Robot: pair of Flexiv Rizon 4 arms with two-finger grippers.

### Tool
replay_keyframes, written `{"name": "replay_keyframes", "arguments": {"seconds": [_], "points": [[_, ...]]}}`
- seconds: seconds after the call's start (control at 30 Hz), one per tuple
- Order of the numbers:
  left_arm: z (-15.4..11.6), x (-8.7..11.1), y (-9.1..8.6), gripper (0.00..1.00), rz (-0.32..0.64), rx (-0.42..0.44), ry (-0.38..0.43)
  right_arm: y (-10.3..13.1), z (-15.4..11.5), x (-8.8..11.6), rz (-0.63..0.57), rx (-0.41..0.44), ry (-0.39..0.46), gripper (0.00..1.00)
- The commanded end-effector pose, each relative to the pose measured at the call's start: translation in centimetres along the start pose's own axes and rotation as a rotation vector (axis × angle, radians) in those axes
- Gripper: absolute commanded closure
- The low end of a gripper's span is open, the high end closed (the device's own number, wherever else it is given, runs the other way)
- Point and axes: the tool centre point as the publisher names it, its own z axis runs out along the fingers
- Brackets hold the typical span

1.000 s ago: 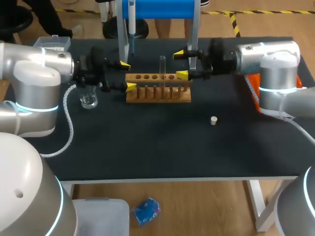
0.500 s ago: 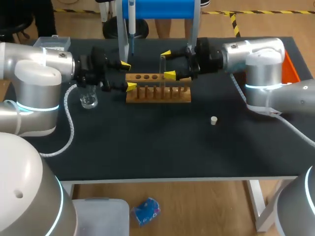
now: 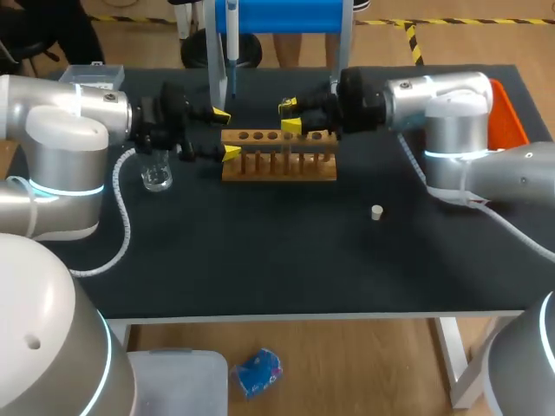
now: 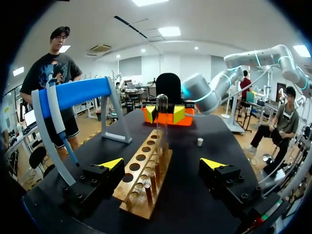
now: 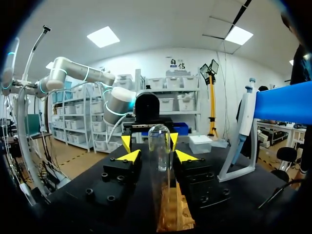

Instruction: Invert the test tube, pick up the pipette, mount the tip to pipette, aspirate from beaker and dispense into the tube, eject the tip, return the pipette, and cap with the stopper.

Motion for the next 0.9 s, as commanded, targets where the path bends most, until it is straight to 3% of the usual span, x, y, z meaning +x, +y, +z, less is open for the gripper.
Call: {"name": "replay_keyframes", "arguments": {"seconds": [0.03, 0.07, 0.13, 0.17, 0.9], "points": [[0.1, 0.0, 0.1, 0.00, 0.001, 0.001, -0.001, -0.2, 0.1, -0.2, 0.000, -0.004, 0.006, 0.68], [0.1, 0.0, 0.1, 0.00, 0.001, 0.001, -0.001, -0.2, 0.1, -0.1, 0.000, -0.005, 0.007, 0.73], [0.1, 0.0, 0.1, 0.00, 0.001, 0.001, -0.001, -0.2, 0.2, -0.1, -0.002, -0.004, 0.008, 0.96], [0.1, 0.0, 0.1, 0.00, 0.001, 0.001, -0.001, -0.2, 0.2, -0.1, -0.001, -0.005, 0.009, 1.00], [0.1, 0.0, 0.1, 0.00, 0.001, 0.001, -0.001, 1.7, -0.3, 0.0, -0.019, -0.029, 0.008, 1.00]]}}
